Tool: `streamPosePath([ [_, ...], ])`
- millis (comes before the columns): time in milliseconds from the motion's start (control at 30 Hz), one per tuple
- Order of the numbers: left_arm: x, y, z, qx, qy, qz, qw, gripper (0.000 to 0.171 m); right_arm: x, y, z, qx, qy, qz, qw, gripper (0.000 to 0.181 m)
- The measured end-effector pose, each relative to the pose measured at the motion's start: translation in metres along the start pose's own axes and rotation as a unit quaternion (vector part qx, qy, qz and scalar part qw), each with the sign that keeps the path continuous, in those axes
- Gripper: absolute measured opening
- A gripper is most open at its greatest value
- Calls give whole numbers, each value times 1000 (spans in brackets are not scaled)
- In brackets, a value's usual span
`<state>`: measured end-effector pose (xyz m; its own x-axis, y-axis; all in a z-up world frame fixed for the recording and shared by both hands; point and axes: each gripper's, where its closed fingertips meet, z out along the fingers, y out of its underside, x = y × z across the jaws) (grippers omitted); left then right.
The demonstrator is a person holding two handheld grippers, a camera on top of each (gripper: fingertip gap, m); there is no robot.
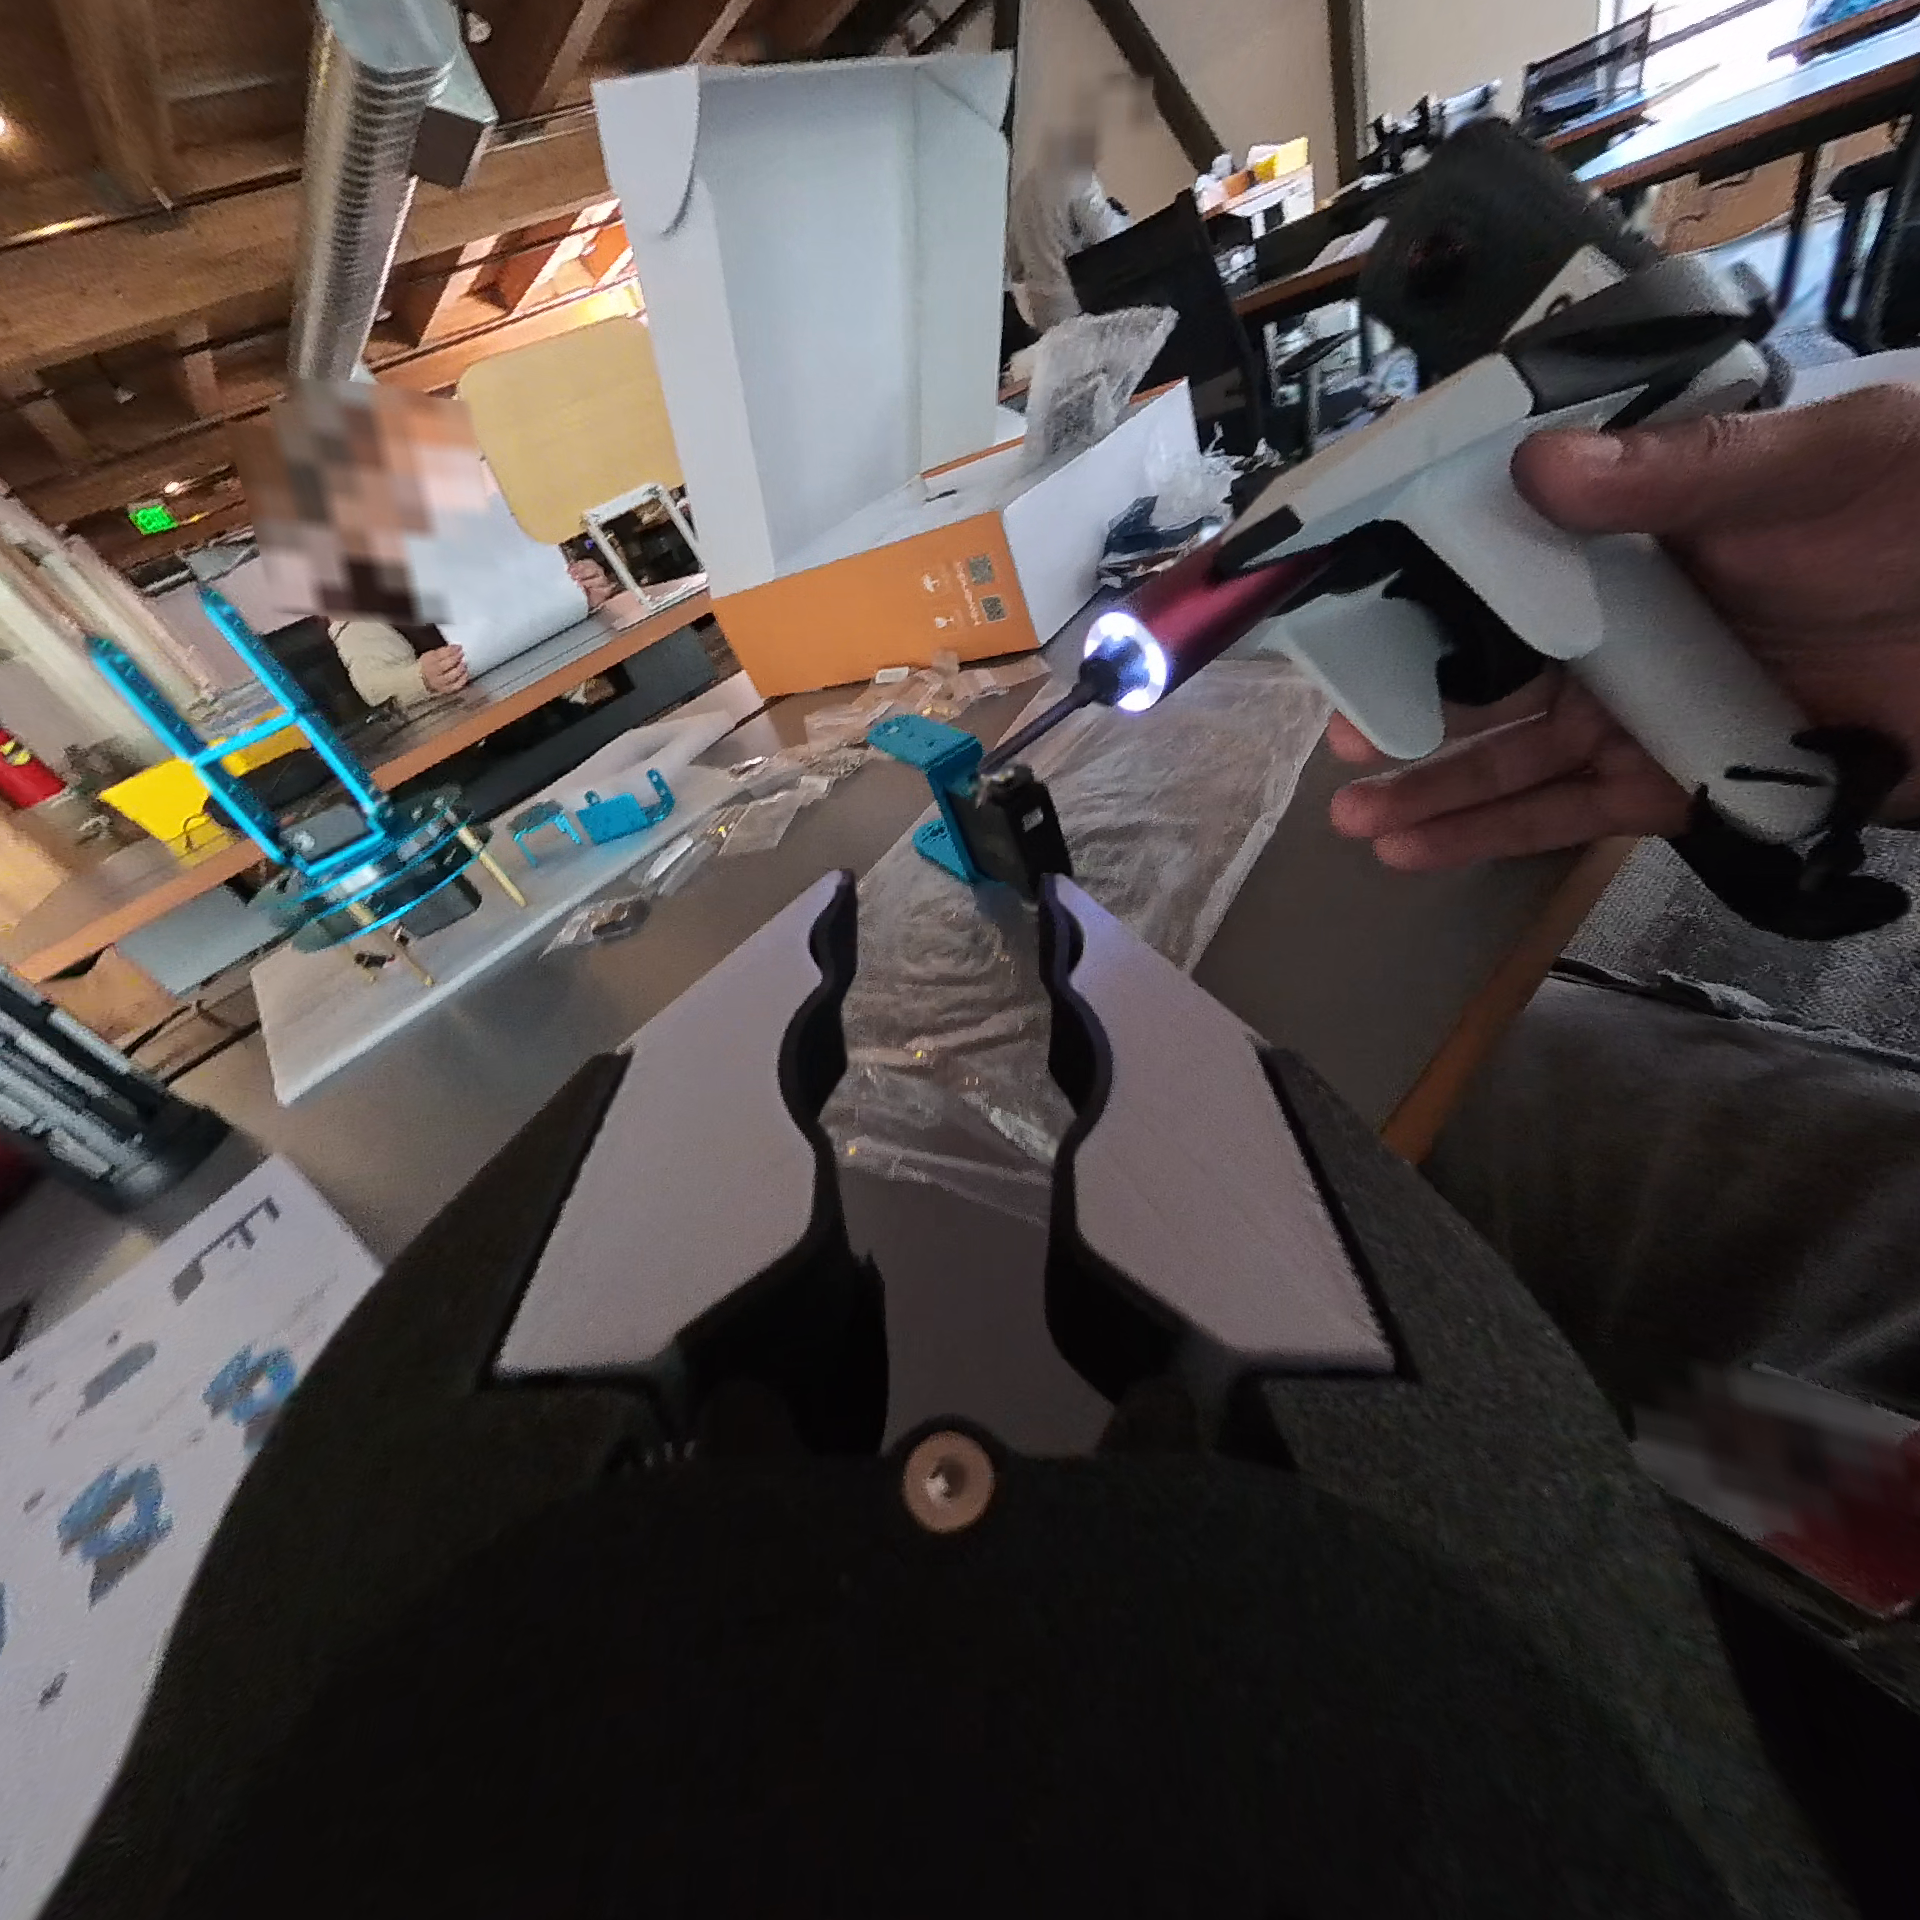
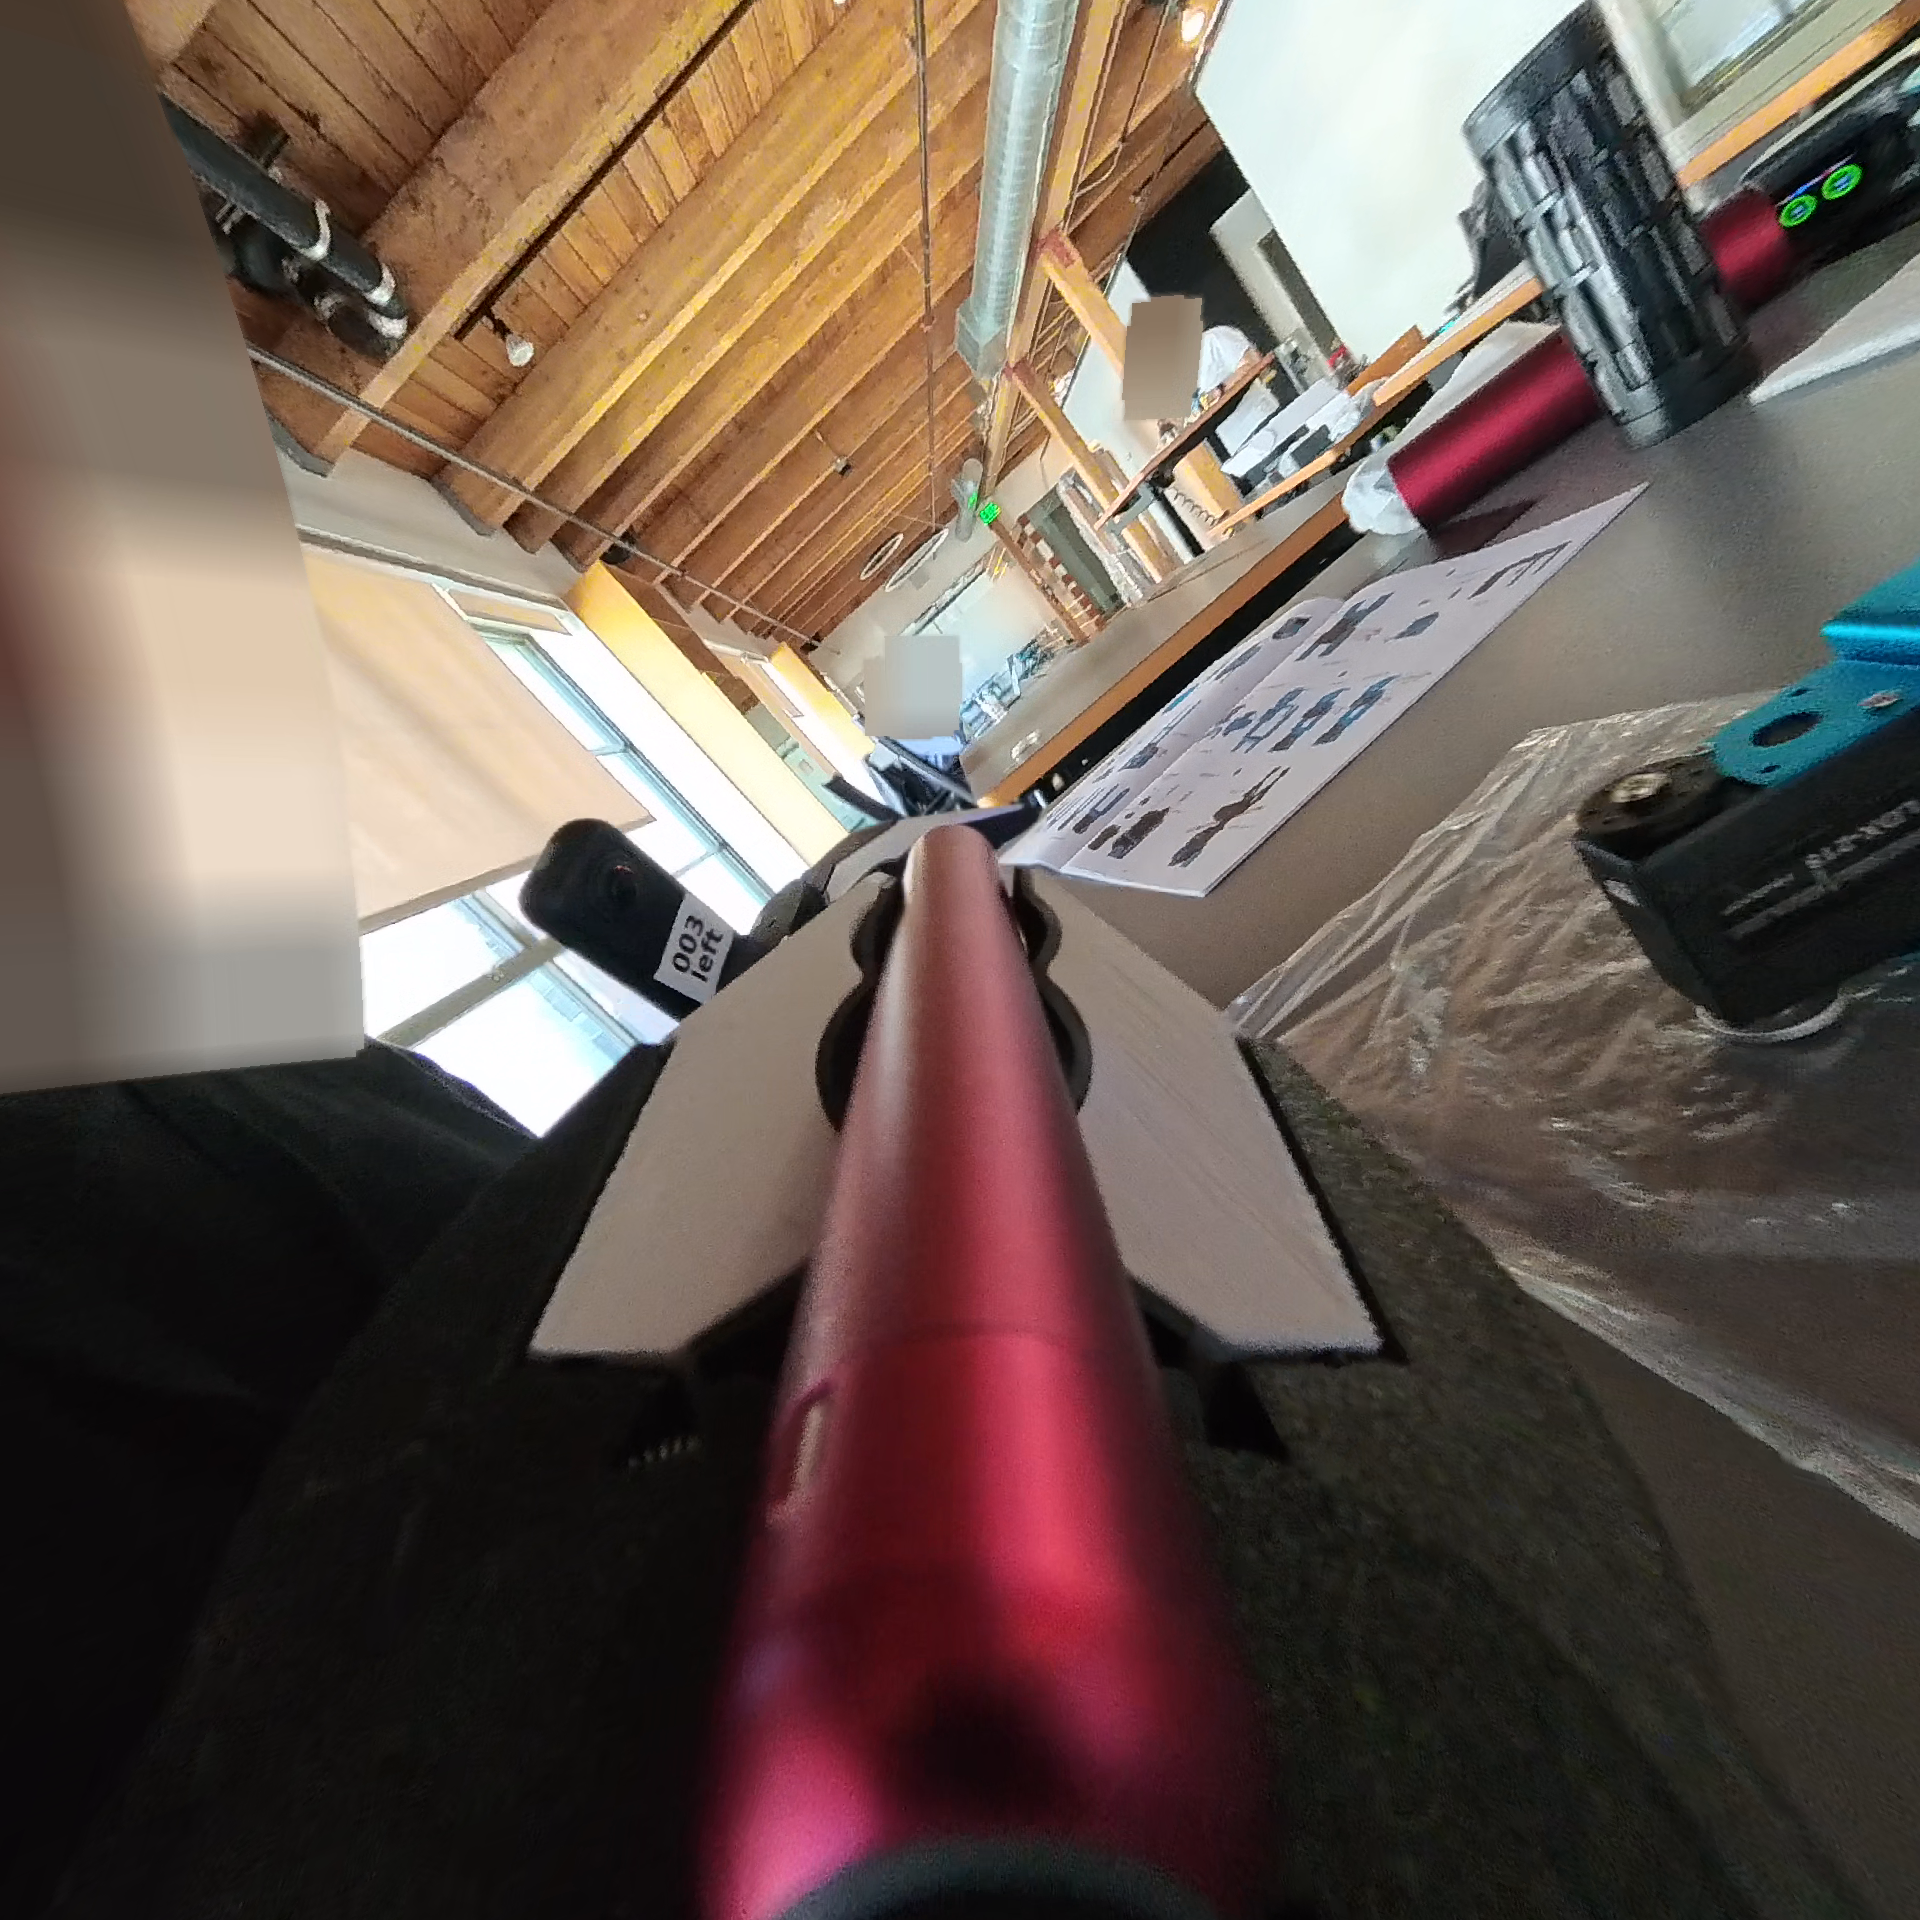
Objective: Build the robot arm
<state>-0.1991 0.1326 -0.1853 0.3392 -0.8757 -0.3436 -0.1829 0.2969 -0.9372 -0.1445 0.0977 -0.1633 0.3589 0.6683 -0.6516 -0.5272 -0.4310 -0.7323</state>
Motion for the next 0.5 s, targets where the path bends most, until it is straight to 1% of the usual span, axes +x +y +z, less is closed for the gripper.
streamPosePath([
  [100,-4,-8,14,17,11,8,1000,33,7,-9,-5,27,5,29,999,21],
  [133,-3,-10,17,19,24,6,1000,32,9,-10,-5,32,6,39,999,21],
  [233,-1,-18,23,42,44,8,998,30,15,-11,-6,34,12,54,998,21],
  [333,-4,-16,28,44,37,26,998,26,18,-12,-6,34,14,64,997,21],
  [500,-6,-4,35,17,26,73,997,22,22,-15,-8,40,17,73,996,21],
])
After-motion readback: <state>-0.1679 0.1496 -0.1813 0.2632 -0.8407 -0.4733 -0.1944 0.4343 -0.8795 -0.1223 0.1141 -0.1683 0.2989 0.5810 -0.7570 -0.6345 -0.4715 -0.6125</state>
